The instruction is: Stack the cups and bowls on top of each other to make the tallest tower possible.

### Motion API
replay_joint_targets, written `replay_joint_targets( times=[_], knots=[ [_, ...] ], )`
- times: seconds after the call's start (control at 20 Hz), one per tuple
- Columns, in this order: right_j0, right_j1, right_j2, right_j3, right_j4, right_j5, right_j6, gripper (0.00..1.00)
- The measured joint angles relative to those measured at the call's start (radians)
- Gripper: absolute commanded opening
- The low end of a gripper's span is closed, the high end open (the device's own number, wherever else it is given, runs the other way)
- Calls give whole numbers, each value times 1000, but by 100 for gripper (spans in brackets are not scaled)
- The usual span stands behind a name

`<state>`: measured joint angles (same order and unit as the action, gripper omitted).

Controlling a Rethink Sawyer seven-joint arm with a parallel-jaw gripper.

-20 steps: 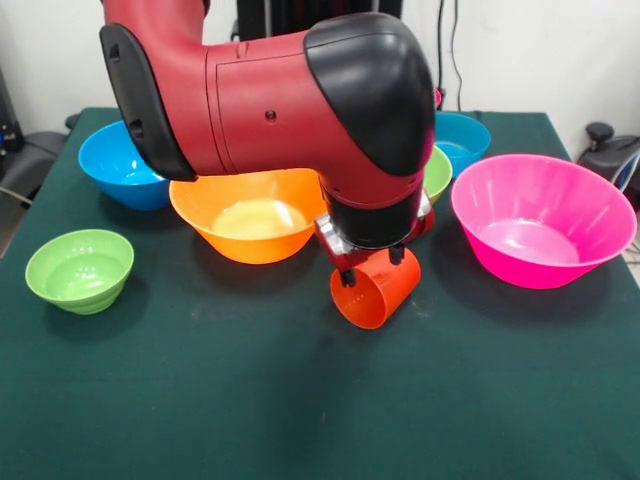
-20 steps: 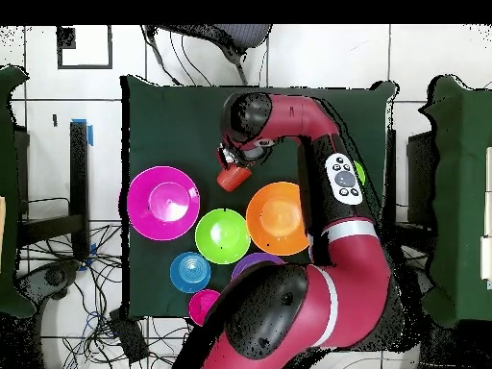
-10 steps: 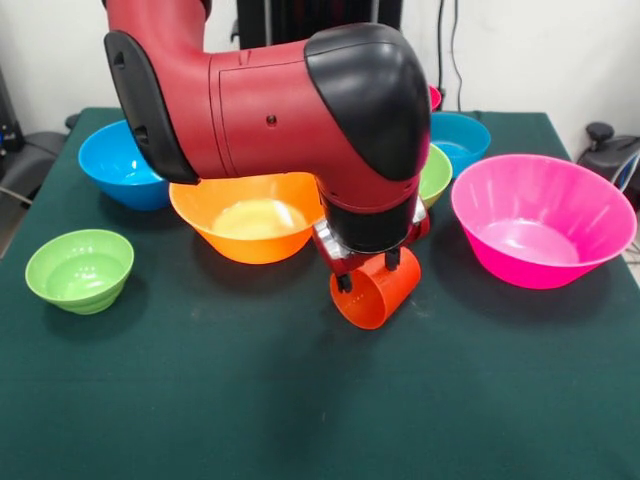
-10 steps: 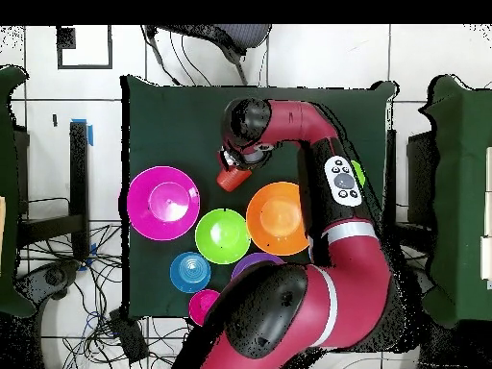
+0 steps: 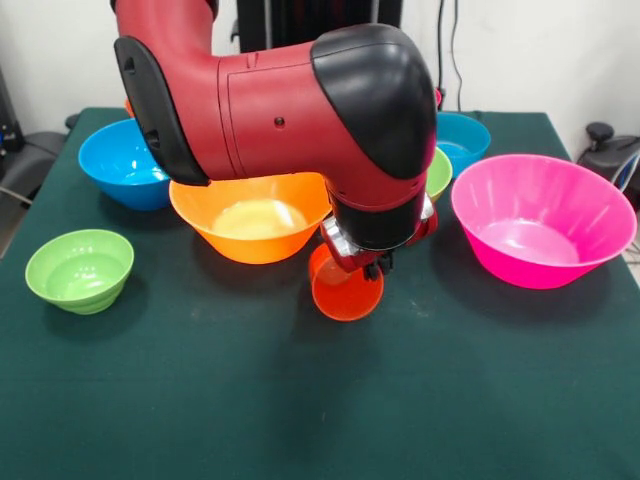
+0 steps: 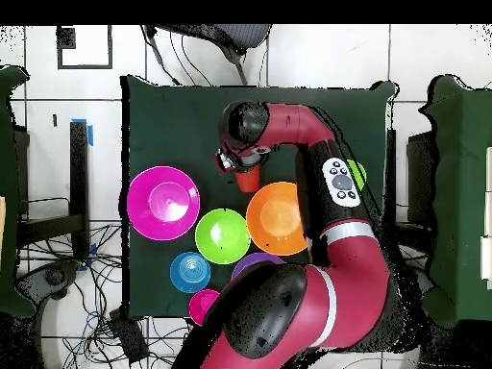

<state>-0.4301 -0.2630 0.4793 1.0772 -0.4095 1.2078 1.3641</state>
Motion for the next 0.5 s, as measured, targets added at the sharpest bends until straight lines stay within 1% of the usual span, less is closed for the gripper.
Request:
replay_joint_targets(
  times=[0.5],
  knots=[
    [-1,-5,-1,20,0,0,0,0]
  ],
)
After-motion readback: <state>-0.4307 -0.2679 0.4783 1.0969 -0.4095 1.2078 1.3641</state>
